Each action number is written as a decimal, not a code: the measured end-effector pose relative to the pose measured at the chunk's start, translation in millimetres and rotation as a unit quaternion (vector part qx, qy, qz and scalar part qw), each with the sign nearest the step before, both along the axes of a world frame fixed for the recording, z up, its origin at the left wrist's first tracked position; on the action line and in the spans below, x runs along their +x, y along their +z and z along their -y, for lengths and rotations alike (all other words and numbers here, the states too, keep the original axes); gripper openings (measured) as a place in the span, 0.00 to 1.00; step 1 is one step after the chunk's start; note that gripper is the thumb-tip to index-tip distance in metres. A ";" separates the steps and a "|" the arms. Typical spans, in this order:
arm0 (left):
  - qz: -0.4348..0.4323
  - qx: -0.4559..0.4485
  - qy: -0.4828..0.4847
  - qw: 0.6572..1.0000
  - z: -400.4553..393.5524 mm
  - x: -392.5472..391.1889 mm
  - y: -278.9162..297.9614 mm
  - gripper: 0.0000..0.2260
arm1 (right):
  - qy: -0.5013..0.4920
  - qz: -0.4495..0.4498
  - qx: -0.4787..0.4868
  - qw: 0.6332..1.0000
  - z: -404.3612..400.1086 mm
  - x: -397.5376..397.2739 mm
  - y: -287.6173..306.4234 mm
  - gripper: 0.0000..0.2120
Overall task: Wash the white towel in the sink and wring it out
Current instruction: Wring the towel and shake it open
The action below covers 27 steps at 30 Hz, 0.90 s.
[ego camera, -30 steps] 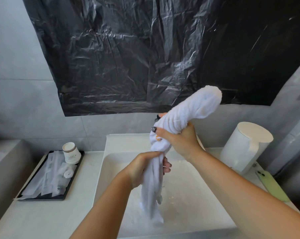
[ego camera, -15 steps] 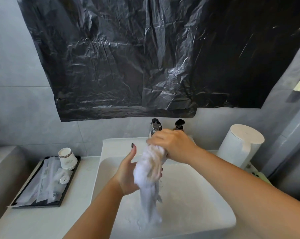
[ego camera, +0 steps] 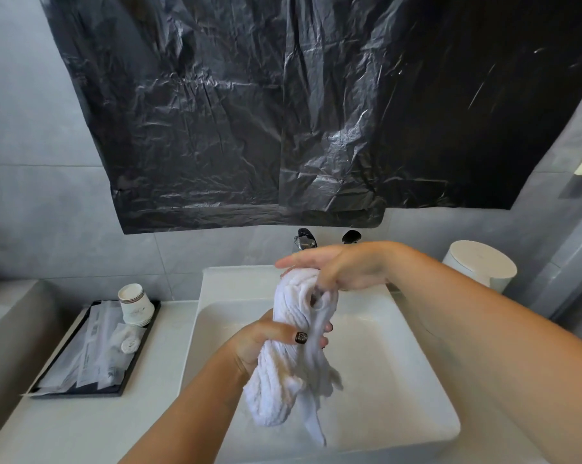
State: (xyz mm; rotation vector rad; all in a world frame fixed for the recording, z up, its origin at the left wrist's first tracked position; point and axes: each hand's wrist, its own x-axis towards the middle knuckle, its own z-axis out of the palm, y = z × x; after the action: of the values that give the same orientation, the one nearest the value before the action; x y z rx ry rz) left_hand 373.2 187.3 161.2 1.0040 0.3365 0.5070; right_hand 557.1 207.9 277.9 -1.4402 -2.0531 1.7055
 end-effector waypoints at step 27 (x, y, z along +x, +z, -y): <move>-0.272 0.075 0.383 0.880 12.1 44.9 -14.3 0.17 | -0.320 -0.015 0.222 0.921 -4.1 -69.7 -67.8 0.17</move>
State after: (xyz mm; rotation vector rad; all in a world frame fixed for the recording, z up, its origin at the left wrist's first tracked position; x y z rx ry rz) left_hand 418.1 175.1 146.9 1.1388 1.2468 0.9722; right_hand 487.4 212.1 210.2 -1.6419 -1.5450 0.9267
